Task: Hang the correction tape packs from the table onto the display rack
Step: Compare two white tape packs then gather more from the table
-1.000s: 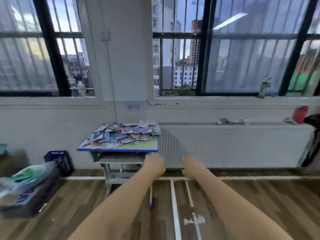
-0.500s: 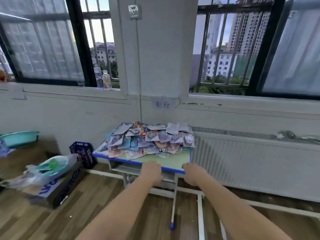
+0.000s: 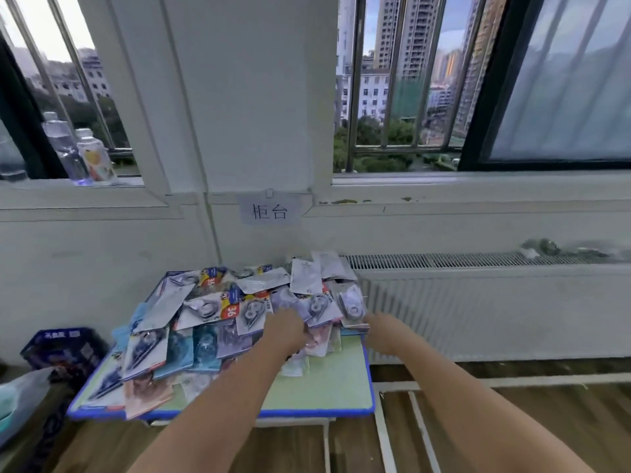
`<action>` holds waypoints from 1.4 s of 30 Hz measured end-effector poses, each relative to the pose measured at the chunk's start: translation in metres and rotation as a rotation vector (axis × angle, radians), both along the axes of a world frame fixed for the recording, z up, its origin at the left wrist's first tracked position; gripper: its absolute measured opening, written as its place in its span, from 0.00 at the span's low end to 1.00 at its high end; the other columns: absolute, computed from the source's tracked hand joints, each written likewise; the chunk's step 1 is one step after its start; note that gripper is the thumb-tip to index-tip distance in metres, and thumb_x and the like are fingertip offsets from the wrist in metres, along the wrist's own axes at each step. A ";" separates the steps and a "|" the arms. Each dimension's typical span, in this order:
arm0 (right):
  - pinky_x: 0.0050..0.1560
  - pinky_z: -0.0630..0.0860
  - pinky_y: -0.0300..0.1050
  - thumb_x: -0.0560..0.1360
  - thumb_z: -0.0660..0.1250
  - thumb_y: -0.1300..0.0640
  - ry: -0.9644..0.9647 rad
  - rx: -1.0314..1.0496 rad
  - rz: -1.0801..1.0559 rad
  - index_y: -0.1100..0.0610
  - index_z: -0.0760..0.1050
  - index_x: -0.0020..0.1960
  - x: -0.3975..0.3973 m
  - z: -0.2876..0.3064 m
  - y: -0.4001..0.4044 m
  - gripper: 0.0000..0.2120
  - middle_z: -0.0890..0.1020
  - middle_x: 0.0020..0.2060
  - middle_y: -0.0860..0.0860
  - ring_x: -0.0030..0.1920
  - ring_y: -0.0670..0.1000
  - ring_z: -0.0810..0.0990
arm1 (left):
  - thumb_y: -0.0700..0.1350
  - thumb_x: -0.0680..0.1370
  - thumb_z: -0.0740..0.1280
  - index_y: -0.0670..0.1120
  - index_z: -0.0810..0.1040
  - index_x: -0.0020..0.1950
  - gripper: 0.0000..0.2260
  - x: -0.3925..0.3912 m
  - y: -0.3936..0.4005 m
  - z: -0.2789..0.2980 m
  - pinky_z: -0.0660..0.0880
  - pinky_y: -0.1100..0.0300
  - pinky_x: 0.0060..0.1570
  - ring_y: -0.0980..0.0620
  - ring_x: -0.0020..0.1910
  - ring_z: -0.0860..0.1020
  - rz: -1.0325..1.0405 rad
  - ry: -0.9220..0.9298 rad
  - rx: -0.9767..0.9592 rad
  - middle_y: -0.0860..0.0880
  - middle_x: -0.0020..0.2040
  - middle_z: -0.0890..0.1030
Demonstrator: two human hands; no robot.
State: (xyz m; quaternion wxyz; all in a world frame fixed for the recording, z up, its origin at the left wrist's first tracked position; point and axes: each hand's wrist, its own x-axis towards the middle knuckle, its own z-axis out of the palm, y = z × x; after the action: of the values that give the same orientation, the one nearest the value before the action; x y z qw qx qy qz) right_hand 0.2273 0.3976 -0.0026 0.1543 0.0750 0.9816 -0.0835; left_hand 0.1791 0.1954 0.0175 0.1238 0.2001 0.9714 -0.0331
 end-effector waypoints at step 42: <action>0.48 0.72 0.45 0.75 0.69 0.54 -0.124 -0.834 -0.631 0.65 0.69 0.66 -0.365 -0.101 0.079 0.25 0.76 0.58 0.58 0.52 0.56 0.76 | 0.60 0.73 0.69 0.38 0.50 0.76 0.44 -0.264 0.106 -0.091 0.60 0.52 0.68 0.41 0.69 0.61 0.590 -0.162 0.268 0.39 0.71 0.61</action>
State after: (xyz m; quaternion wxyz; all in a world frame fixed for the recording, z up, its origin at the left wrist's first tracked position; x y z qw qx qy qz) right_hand -0.1374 0.4764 -0.1036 0.1960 0.3040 0.7837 -0.5051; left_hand -0.0850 0.3010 -0.0736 0.1773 -0.0732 0.9702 0.1484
